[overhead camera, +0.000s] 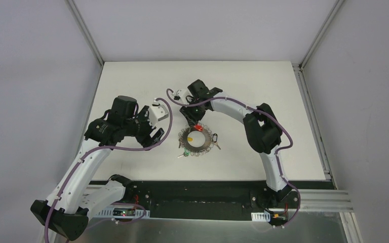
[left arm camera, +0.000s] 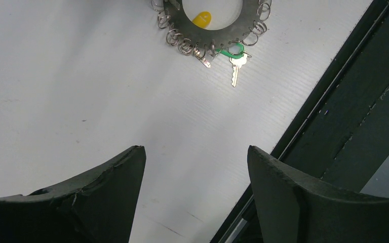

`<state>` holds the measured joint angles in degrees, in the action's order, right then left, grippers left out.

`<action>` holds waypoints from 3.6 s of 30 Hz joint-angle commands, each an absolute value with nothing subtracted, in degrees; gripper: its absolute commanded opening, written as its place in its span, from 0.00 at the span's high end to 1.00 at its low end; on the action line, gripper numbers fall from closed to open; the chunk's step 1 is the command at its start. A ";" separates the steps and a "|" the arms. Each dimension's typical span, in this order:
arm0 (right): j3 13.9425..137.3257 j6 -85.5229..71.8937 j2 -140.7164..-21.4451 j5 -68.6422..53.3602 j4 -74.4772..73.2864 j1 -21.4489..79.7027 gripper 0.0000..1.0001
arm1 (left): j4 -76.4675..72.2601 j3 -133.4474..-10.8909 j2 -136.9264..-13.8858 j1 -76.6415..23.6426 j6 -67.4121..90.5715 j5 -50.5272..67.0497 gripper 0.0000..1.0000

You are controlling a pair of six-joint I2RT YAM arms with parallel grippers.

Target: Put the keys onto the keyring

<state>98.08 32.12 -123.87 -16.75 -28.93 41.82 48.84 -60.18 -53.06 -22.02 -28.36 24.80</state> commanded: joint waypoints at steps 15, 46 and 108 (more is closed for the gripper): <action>97.84 35.36 -123.21 -15.38 -34.92 41.91 0.75 | 49.44 -60.40 -52.29 -21.52 -27.31 24.67 0.25; 93.67 49.71 -104.14 -37.19 -39.17 36.27 0.98 | 42.36 -70.00 -60.13 -20.79 -19.52 16.60 0.24; 68.13 31.03 -103.87 -20.44 -23.51 50.06 0.78 | 38.33 -69.35 -58.69 -17.55 -20.16 8.29 0.21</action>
<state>69.12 33.45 -102.96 -21.02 -24.97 49.87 37.10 -68.07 -60.51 -18.22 -20.43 12.01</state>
